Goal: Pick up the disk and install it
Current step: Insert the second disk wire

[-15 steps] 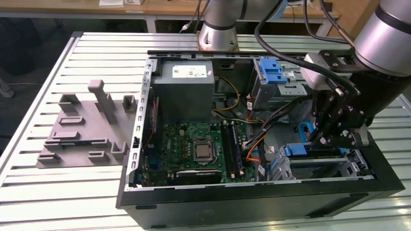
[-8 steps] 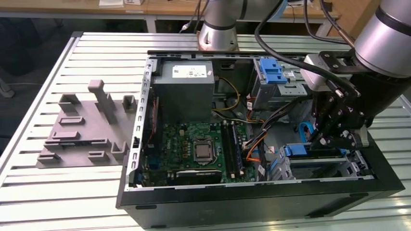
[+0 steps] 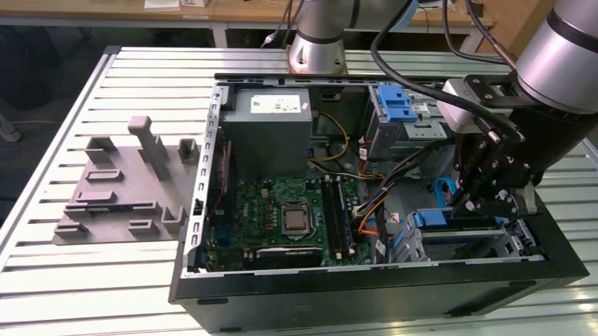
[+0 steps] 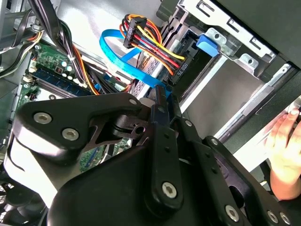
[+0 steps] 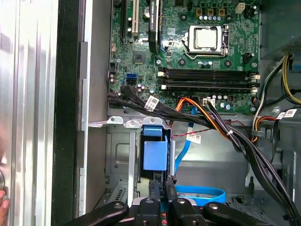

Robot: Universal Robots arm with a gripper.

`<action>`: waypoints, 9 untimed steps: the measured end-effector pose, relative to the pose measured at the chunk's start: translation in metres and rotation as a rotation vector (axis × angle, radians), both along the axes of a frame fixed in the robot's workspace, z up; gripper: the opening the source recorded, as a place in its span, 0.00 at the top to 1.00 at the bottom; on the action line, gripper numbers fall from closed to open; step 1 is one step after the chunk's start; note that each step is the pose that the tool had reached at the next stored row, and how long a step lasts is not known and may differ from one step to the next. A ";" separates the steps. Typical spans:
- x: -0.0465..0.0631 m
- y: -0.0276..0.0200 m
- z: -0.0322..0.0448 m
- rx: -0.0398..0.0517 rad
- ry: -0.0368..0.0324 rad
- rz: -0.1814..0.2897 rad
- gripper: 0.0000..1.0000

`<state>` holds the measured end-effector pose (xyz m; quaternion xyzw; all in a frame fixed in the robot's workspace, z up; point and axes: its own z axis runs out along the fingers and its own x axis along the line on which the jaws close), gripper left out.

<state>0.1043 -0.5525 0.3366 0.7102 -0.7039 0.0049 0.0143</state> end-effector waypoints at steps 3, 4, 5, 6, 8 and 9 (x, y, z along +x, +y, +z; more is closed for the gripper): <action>0.000 0.0000 0.0005 0.0001 0.0000 0.000 0.83; 0.000 0.0000 0.0006 0.0000 0.0000 0.000 0.83; 0.000 -0.0003 0.0008 -0.0004 0.0000 -0.001 0.83; 0.000 -0.0006 0.0008 -0.0004 0.0000 -0.003 0.83; 0.000 -0.0013 0.0006 -0.0001 0.0000 -0.007 0.83; 0.000 -0.0015 0.0006 -0.0001 0.0000 -0.008 0.83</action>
